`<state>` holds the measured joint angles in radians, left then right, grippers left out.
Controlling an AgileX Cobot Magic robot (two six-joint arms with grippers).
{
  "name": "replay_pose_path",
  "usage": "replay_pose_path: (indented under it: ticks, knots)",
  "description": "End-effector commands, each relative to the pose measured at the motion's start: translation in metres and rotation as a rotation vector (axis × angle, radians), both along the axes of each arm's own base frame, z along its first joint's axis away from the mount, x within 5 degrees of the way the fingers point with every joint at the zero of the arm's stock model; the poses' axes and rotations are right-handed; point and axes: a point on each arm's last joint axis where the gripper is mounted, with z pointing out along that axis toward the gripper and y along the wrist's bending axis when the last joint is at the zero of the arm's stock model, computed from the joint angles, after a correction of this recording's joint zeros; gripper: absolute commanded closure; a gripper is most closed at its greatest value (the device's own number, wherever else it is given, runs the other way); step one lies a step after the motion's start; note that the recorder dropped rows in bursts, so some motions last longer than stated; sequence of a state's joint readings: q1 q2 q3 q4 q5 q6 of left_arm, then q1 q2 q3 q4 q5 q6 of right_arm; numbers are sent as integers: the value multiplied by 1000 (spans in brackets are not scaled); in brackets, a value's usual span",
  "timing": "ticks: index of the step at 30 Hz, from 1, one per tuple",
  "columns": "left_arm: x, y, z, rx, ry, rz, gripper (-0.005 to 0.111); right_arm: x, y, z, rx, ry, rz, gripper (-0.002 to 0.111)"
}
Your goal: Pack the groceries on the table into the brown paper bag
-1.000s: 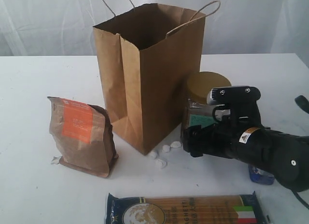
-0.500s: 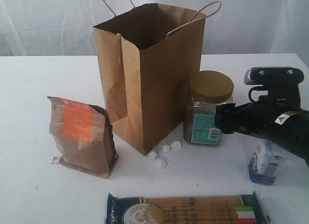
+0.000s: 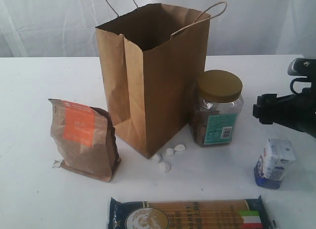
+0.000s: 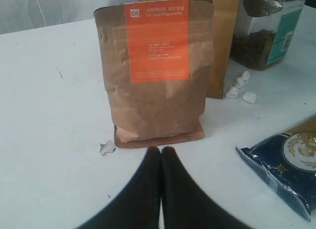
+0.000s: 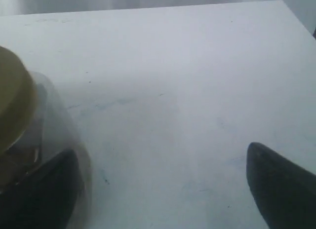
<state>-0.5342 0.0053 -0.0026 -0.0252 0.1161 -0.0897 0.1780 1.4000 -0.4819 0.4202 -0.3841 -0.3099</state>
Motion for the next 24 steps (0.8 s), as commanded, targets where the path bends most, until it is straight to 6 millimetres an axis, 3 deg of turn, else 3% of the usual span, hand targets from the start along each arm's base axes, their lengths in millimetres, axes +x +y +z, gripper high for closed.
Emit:
replay_pose_path:
  ticks: [1, 4, 8, 20, 24]
  knots:
    - [0, 0, -1, -5, 1, 4, 107, -11, 14, 30, 27, -11, 102, 24]
    - [0, 0, -1, -5, 1, 4, 107, -23, 25, 60, 53, -82, 172, 24]
    - [0, 0, -1, -5, 1, 4, 107, -28, 38, 80, 54, -45, 271, 24]
    - [0, 0, -1, -5, 1, 4, 107, 22, 63, 69, -40, 142, 374, 9]
    - [0, 0, -1, -5, 1, 4, 107, 37, 68, 69, -99, 133, 408, 7]
